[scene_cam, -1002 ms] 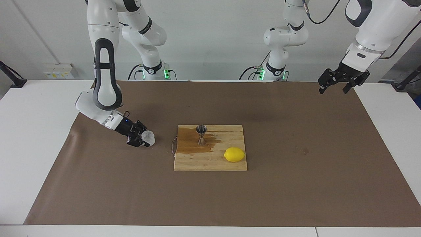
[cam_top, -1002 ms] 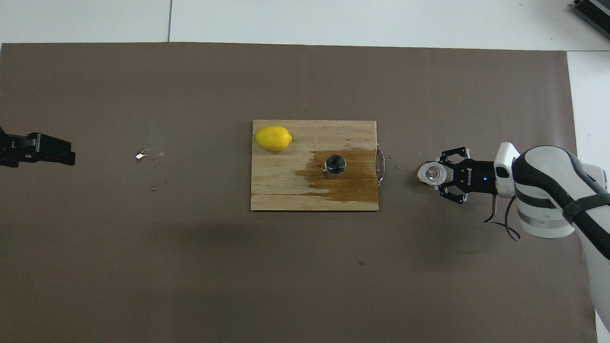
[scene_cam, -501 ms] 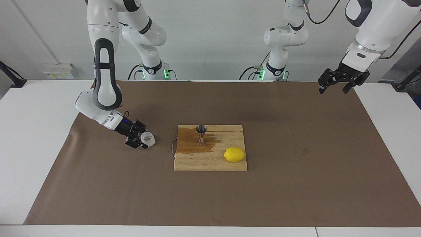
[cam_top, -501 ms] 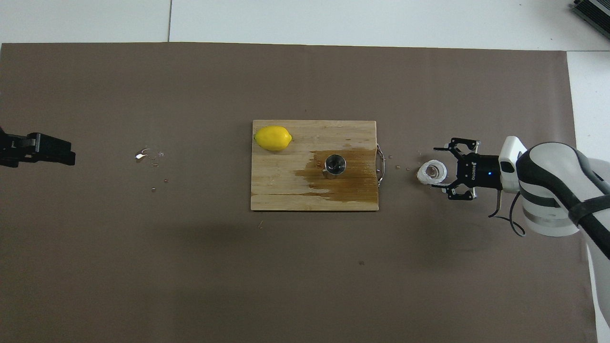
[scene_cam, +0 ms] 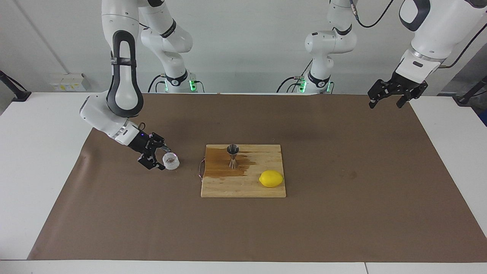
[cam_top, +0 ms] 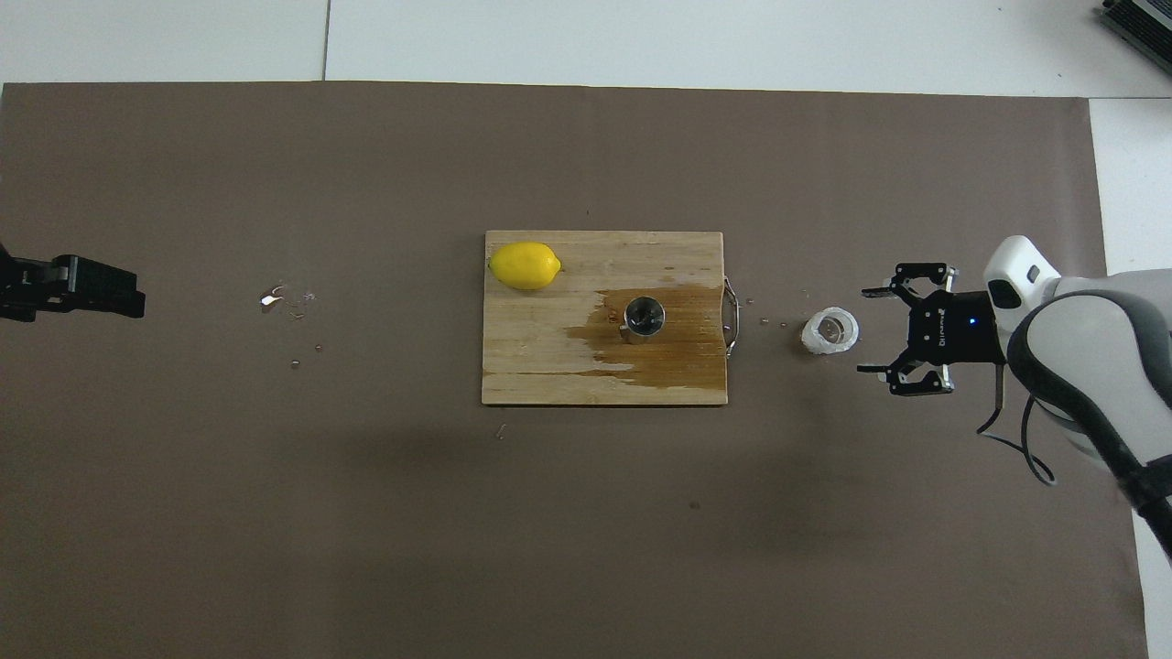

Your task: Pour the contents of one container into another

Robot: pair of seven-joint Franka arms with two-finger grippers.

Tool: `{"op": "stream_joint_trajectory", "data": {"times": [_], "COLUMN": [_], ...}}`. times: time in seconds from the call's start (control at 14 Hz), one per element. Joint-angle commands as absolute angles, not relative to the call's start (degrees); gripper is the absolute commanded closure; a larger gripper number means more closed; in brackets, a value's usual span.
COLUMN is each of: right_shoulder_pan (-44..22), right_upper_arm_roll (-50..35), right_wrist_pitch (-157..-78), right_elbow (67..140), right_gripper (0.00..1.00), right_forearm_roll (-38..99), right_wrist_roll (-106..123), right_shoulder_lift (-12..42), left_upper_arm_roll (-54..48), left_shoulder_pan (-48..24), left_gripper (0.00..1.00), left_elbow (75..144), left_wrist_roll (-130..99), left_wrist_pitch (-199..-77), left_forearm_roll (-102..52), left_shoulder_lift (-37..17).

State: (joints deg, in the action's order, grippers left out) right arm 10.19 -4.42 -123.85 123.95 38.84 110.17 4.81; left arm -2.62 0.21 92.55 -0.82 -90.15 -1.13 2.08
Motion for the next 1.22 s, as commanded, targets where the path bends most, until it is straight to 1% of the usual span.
{"op": "stream_joint_trajectory", "data": {"times": [0.0,0.36,0.5,0.72,0.86,1.0,1.15], "right_shoulder_pan": [10.02,6.95,4.32,0.46,-0.44,0.44,1.75], "right_upper_arm_roll": [-4.48,-4.57,-4.57,-4.83,-4.92,-4.49,-3.96], "right_wrist_pitch": [-123.31,-122.79,-119.46,-114.1,-110.58,-105.68,-98.82], "right_elbow": [124.72,124.72,124.11,121.91,120.51,116.74,111.73], "right_gripper": [0.0,0.0,0.0,0.0,0.0,0.0,0.0], "right_forearm_roll": [30.8,11.99,6.62,-1.74,-2.2,-1.33,-0.36], "right_wrist_roll": [95.42,62.12,46.14,21.35,9.2,2.58,-3.32], "right_shoulder_lift": [3.52,0.45,-0.79,-0.97,-1.05,-2.19,-5.52], "left_upper_arm_roll": [-2.72,-2.72,-2.72,-2.72,-2.72,-2.72,-2.72], "left_shoulder_pan": [0.44,0.44,0.44,0.44,0.44,0.44,0.44], "left_gripper": [0.0,0.0,0.0,0.0,0.0,0.0,0.0], "left_elbow": [93.52,93.52,93.52,93.52,93.52,93.52,93.52], "left_wrist_roll": [-0.97,-0.97,-0.97,-0.97,-0.97,-0.97,-0.97], "left_wrist_pitch": [-90.35,-90.35,-90.35,-90.35,-90.35,-90.35,-90.35], "left_forearm_roll": [-1.41,-1.41,-1.41,-1.41,-1.41,-1.41,-1.41], "left_shoulder_lift": [2.99,2.99,2.99,2.99,2.99,2.99,2.99]}}
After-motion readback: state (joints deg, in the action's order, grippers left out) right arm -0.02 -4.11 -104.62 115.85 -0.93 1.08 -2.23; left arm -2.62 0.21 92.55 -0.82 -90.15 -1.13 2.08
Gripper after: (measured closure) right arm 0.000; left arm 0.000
